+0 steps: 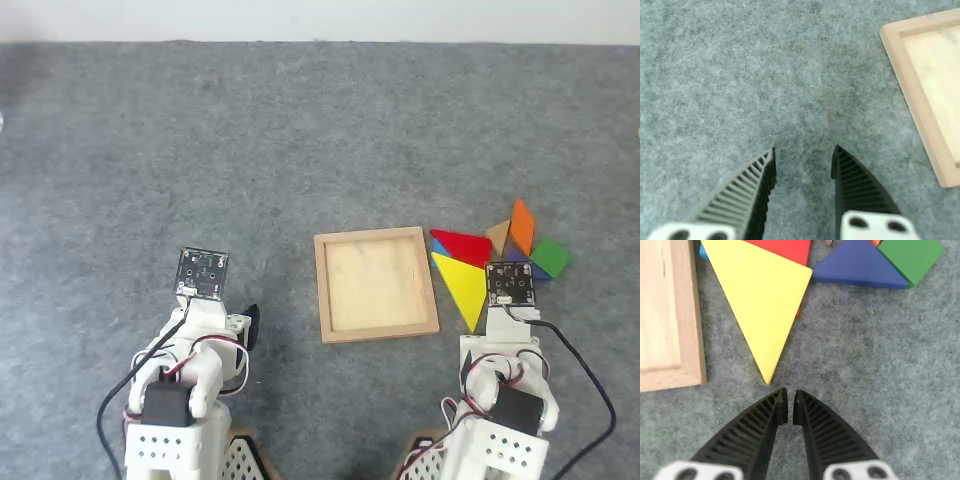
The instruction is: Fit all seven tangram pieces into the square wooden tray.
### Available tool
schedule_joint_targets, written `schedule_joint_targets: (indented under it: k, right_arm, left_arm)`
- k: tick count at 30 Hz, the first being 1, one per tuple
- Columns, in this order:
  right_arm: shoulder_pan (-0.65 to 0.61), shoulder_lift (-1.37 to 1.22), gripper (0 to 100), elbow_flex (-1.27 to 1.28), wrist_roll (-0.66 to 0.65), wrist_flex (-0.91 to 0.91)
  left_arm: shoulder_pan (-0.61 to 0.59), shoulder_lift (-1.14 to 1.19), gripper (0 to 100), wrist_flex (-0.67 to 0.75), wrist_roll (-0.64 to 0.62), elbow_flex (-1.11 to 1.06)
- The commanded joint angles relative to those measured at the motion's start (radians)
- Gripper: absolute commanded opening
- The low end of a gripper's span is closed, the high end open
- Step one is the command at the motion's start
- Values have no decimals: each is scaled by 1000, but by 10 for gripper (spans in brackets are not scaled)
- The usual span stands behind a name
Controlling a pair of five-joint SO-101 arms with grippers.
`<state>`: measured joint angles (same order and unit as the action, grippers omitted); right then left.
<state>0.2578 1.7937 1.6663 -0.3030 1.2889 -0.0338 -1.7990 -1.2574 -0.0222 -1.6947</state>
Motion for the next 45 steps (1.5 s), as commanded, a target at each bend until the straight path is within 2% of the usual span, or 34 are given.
schedule_joint_targets:
  k: [1, 45]
  right_arm:
    - [10, 1, 45, 17, 8, 8]
    - [-7, 1, 47, 17, 8, 8]
  left_arm:
    - [-3, -18, 182, -3, 6, 10]
    - [3, -18, 182, -3, 8, 10]
